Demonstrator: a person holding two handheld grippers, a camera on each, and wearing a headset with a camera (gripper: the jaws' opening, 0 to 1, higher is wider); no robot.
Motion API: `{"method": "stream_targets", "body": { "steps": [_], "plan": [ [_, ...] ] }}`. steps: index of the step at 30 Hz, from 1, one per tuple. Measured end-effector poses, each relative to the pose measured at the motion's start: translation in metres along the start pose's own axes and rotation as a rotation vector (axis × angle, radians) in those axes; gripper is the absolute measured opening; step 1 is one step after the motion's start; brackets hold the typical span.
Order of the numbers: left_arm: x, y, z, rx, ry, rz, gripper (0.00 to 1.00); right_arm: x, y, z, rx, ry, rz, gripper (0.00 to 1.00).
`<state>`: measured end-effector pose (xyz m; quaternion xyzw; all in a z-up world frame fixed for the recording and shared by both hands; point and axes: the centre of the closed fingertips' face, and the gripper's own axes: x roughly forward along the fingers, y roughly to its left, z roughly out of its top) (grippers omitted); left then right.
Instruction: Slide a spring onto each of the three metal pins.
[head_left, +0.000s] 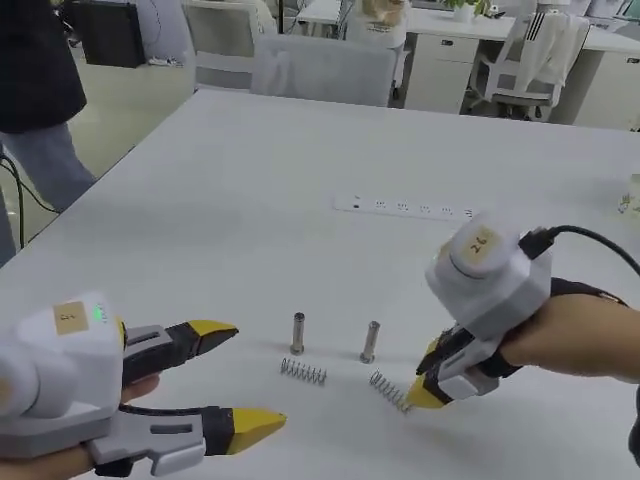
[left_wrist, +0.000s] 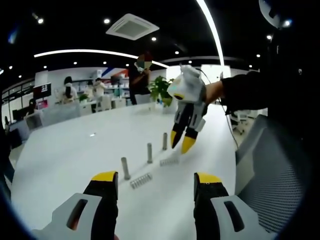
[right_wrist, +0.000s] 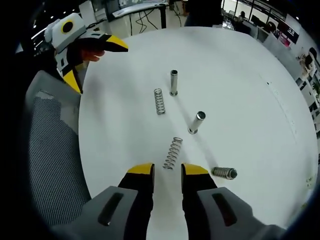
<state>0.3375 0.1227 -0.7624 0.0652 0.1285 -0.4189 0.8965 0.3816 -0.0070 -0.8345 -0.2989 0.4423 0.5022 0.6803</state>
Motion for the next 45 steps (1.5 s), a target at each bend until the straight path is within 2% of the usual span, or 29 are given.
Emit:
{"method": "stream_targets", "body": {
  "steps": [9,14,25,34,40,45],
  "plan": [
    [0.001,-0.003,-0.002,-0.005,0.001,0.0,0.55,0.021,-0.006,-0.005,0.06,0.03,-0.039,0.17],
    [0.002,-0.004,-0.001,-0.005,0.0,-0.003,0.55,0.028,-0.007,-0.008,0.088,0.04,-0.042,0.16],
    [0.003,-0.005,-0.002,-0.004,0.003,-0.01,0.55,0.03,-0.01,-0.011,0.069,0.064,-0.063,0.11],
    [0.003,-0.006,-0.002,-0.003,0.005,-0.016,0.54,0.029,-0.012,-0.012,0.002,0.088,-0.081,0.07],
    [0.002,-0.008,-0.001,-0.003,0.002,-0.024,0.53,0.017,-0.004,-0.009,0.001,0.079,-0.053,0.07],
    [0.002,-0.01,-0.001,-0.003,-0.001,-0.035,0.52,0.001,0.019,0.007,-0.047,0.056,0.024,0.07]
  ]
}}
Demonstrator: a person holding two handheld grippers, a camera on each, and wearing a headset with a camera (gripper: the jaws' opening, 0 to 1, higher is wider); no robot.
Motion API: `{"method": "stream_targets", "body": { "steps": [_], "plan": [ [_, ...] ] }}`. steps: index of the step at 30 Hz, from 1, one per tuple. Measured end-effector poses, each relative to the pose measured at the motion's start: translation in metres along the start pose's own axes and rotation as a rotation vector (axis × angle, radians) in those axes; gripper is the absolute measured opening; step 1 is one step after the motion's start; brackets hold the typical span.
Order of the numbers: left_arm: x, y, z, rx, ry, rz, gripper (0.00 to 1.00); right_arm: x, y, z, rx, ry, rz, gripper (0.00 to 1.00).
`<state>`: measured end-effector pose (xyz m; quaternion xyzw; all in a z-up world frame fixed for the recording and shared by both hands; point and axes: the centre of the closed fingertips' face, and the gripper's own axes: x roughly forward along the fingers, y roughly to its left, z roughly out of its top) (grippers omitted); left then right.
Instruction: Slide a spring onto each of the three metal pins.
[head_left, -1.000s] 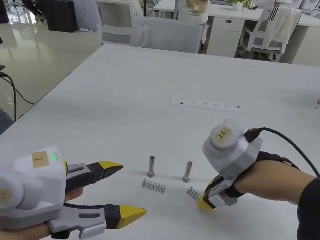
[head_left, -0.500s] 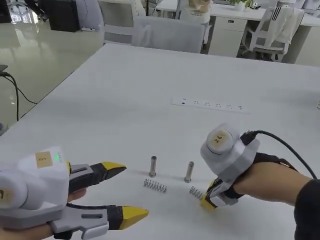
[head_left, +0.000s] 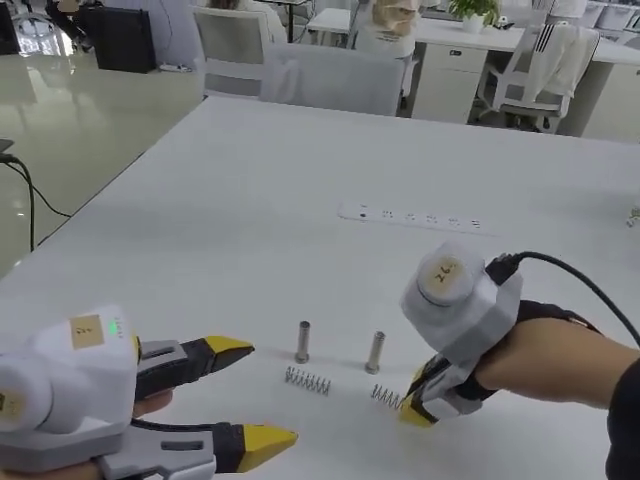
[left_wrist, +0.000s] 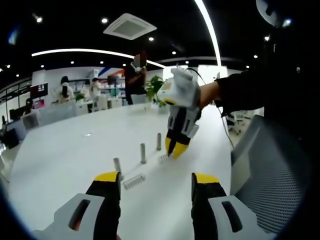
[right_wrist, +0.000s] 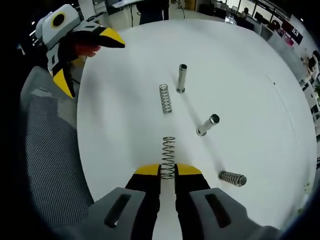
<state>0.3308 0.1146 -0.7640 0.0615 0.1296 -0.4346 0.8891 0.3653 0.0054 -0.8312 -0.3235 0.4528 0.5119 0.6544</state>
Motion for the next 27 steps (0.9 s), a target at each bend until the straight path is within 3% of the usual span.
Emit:
{"method": "stream_targets", "body": {
  "steps": [5,12,19,27],
  "plan": [
    [0.001,-0.005,0.0,0.009,0.0,-0.019,0.49,-0.016,0.022,0.019,-0.113,-0.01,0.053,0.07],
    [0.003,-0.011,0.003,0.02,-0.005,-0.052,0.43,-0.028,0.039,0.038,-0.207,-0.006,0.092,0.07],
    [0.01,-0.023,0.007,0.05,0.006,-0.107,0.37,-0.034,0.051,0.048,-0.281,0.008,0.121,0.07],
    [0.014,-0.03,0.011,0.08,0.001,-0.144,0.29,-0.035,0.064,0.058,-0.366,0.026,0.148,0.07]
  ]
}}
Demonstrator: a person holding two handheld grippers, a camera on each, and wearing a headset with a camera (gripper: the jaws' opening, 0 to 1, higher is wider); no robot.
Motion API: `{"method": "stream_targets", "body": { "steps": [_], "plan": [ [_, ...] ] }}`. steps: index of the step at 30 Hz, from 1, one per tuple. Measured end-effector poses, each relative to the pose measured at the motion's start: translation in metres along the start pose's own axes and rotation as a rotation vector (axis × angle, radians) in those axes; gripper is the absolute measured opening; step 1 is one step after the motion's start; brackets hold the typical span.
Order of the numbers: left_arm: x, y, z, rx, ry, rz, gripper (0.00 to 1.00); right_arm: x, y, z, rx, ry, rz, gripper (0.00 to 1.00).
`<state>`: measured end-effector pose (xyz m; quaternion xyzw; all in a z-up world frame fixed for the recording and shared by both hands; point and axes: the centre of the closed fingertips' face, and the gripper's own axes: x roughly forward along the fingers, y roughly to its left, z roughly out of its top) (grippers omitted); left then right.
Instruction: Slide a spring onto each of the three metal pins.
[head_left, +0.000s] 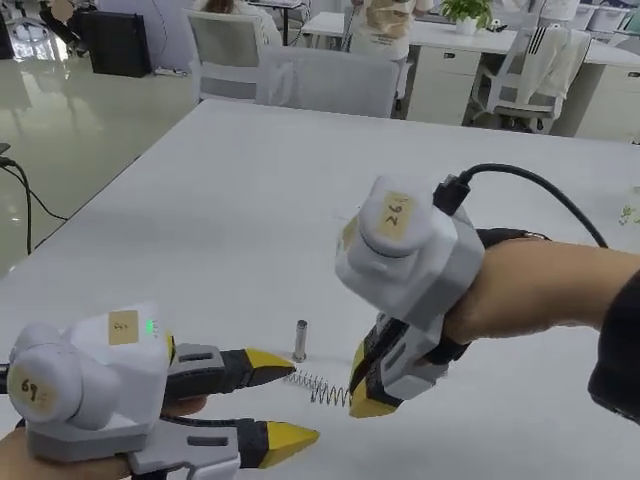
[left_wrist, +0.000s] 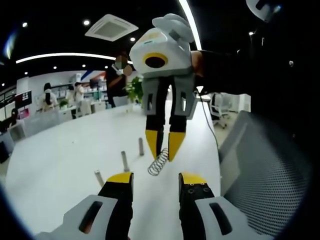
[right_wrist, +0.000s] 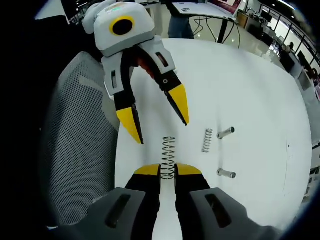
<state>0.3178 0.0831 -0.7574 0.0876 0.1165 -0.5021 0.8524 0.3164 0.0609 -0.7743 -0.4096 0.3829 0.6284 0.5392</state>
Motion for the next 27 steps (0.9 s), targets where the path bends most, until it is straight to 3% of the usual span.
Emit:
{"method": "stream_targets", "body": {
  "steps": [16,27],
  "plan": [
    [0.003,-0.013,0.002,0.012,0.004,-0.056,0.15,0.0,0.019,0.009,-0.095,0.026,0.07,0.07],
    [0.0,-0.023,0.004,0.024,0.007,-0.09,0.05,-0.003,0.027,0.012,-0.118,0.031,0.083,0.07]
  ]
}}
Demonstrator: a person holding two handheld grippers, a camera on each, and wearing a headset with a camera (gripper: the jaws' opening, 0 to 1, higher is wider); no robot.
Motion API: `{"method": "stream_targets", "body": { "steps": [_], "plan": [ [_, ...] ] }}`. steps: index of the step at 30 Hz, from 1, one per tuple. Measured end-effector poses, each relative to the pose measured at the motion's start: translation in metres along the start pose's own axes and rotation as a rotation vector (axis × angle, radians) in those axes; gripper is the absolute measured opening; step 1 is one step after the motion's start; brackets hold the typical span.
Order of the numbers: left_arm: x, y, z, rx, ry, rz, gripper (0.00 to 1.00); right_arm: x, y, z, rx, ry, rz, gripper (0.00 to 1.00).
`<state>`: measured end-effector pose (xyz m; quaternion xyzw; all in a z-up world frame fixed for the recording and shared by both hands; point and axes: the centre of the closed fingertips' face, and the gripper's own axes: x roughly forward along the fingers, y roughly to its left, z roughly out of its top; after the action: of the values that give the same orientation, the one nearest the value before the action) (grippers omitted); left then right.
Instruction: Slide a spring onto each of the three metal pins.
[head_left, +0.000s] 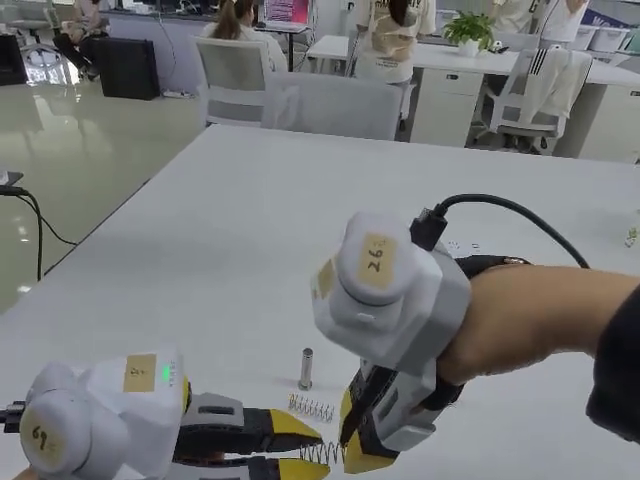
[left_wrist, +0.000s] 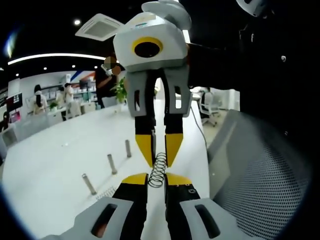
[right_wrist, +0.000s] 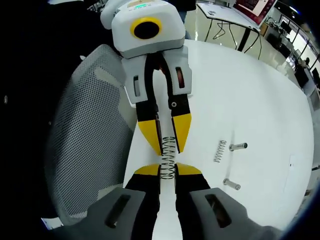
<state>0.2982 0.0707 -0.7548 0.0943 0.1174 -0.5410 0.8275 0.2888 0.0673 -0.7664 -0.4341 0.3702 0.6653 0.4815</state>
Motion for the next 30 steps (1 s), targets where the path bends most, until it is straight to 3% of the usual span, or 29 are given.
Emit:
{"method": "stream_targets", "body": {
  "steps": [16,22,27,30],
  "plan": [
    [-0.0007,-0.0012,0.0006,0.005,-0.01,-0.007,0.03,-0.0008,-0.0009,0.0005,-0.024,-0.005,0.002,0.07],
    [-0.0016,0.0003,0.002,-0.004,-0.023,-0.006,0.03,-0.0024,-0.0039,0.003,-0.001,-0.044,0.0,0.08],
    [-0.0032,0.0014,0.0041,-0.013,-0.034,0.001,0.03,-0.0021,-0.005,0.0006,0.009,-0.055,-0.007,0.15],
    [-0.005,0.0023,0.0067,-0.016,-0.045,0.008,0.03,-0.0001,-0.0087,-0.0043,0.013,-0.055,-0.022,0.13]
  ]
}}
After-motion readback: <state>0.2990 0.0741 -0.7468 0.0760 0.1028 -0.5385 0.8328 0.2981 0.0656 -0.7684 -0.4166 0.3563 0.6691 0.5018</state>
